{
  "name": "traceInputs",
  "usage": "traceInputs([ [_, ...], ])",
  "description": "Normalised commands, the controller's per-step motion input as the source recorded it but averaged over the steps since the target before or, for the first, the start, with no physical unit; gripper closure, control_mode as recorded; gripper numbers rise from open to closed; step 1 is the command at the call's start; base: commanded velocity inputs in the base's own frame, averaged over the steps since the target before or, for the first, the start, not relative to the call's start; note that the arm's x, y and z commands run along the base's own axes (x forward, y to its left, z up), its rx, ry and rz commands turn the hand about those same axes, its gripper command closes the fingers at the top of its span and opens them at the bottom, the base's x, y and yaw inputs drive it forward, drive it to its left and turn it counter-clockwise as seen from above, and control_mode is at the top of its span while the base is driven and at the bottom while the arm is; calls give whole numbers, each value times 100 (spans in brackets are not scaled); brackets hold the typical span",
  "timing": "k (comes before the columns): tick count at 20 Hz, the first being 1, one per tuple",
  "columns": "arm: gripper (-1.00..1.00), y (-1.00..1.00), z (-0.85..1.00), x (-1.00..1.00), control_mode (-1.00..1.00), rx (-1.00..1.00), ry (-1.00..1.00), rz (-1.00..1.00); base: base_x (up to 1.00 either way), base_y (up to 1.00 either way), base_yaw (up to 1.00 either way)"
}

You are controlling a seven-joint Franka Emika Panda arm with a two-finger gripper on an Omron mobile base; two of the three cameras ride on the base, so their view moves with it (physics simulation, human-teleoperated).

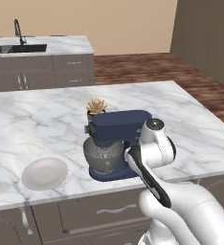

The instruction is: Add butter and sugar cubes to the stand mixer bowl and then turn on the stand mixer to begin making frosting.

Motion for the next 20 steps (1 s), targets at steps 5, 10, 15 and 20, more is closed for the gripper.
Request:
traceInputs([
  [5,-100,0,-2,0,-100,0,-1,2,0,0,0],
  [10,-100,5,0,0,-100,0,1,6,0,0,0],
  [15,-100,3,0,0,-100,0,3,6,0,0,0],
  [20,-100,15,-15,0,-100,0,4,1,0,0,0],
])
